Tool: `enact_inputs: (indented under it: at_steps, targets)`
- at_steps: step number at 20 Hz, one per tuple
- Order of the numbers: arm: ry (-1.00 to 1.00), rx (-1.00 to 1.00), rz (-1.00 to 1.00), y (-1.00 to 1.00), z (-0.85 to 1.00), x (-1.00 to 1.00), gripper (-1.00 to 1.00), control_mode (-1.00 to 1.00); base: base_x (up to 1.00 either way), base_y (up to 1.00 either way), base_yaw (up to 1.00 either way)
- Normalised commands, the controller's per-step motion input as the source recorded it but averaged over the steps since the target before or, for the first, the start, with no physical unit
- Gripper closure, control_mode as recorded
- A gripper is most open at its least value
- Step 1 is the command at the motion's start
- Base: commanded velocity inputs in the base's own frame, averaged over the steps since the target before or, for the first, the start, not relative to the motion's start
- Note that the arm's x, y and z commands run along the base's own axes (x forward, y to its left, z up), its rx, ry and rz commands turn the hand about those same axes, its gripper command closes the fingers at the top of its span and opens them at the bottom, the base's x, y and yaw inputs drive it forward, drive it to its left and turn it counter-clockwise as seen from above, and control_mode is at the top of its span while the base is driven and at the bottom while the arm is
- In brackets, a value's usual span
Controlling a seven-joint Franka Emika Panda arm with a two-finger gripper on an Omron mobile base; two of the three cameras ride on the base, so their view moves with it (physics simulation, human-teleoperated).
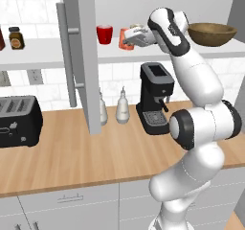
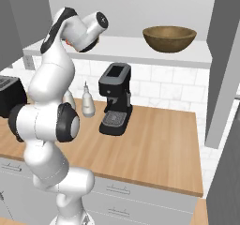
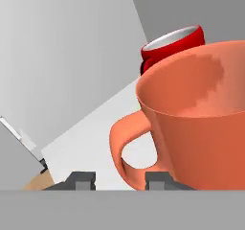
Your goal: Gather all objects into one cabinet and sort the glasses and bowls to opposite sides.
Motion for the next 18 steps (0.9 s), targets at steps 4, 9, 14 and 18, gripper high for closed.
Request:
enact_inputs:
  at_steps: [4, 9, 14, 18]
  targets:
    - [-0.02, 0.00, 0.00, 0.03, 0.06, -0.15, -1.00, -1.00, 0.00, 0.00, 0.00]
    - [-0.08, -0.07, 0.00, 0.00, 0.29, -0.54, -1.00, -1.00, 0.00, 0.00, 0.00]
    - [-0.10, -0.10, 0.00, 0.02, 0.22, -0.91, -1.00, -1.00, 0.00, 0.00, 0.00]
    - [-0.09, -0.06, -0.05, 0.00, 0.03, -0.98, -1.00, -1.00, 0.00, 0.00, 0.00]
